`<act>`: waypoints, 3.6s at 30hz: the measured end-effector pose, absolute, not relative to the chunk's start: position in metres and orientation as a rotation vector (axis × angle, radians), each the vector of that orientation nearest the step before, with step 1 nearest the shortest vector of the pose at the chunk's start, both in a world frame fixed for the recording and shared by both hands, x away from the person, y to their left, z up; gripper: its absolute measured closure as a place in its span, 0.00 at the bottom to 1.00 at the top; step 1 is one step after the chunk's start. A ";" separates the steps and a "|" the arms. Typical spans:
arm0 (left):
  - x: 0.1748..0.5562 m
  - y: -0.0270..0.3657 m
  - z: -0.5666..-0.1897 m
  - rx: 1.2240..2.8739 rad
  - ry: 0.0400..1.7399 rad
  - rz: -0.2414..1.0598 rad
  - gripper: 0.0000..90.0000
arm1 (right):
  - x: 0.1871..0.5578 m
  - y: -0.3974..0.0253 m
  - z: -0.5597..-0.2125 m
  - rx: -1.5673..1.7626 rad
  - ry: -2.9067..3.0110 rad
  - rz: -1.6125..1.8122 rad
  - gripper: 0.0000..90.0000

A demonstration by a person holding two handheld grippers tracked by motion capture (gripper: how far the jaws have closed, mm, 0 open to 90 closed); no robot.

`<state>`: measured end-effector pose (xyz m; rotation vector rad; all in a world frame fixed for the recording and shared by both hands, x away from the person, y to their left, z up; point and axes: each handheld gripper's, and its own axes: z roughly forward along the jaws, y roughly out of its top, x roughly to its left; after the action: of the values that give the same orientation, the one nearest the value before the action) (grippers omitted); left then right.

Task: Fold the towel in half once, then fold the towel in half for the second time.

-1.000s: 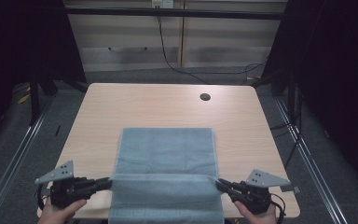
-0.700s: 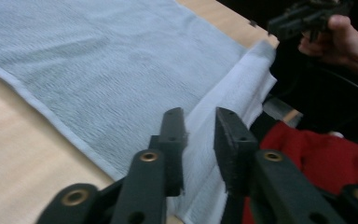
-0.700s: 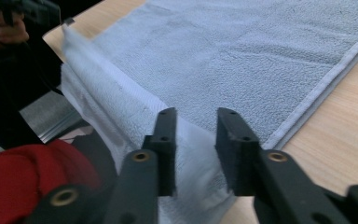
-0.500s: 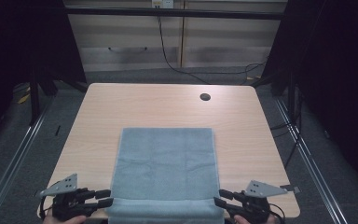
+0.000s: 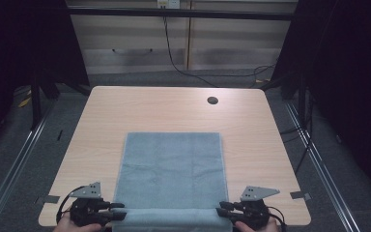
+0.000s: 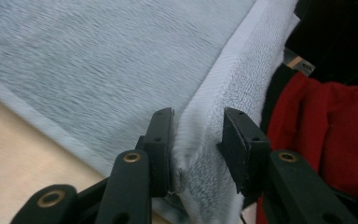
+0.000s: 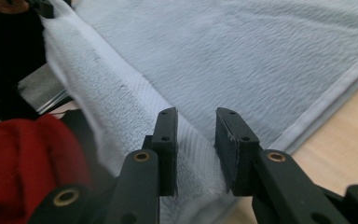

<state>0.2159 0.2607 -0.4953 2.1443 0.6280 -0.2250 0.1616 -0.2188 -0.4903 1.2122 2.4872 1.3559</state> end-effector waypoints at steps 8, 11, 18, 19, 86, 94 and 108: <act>0.205 0.260 -0.483 2.054 0.542 -0.262 0.69 | 0.143 -0.212 -0.484 1.141 2.531 1.403 0.78; 0.216 0.257 -0.480 2.045 0.565 -0.226 0.69 | 0.149 -0.209 -0.484 1.138 2.528 1.393 0.77; 0.247 0.247 -0.481 2.049 0.618 -0.169 0.66 | 0.166 -0.210 -0.468 1.119 2.455 1.421 0.76; 0.252 0.245 -0.481 2.050 0.626 -0.154 0.66 | 0.171 -0.210 -0.466 1.116 2.448 1.426 0.76; 0.251 0.228 -0.499 2.143 0.698 -0.065 0.65 | 0.202 -0.178 -0.500 1.139 2.551 1.240 0.68; 0.269 0.238 -0.478 2.066 0.725 0.000 0.62 | 0.227 -0.211 -0.474 1.170 2.401 1.281 0.64; 0.343 0.239 -0.468 2.008 0.858 0.093 0.55 | 0.300 -0.236 -0.482 1.281 2.281 1.277 0.58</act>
<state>0.3431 0.2392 -0.4677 2.0076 0.8576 0.0927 0.2999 -0.2355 -0.4815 1.2808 2.2813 1.2768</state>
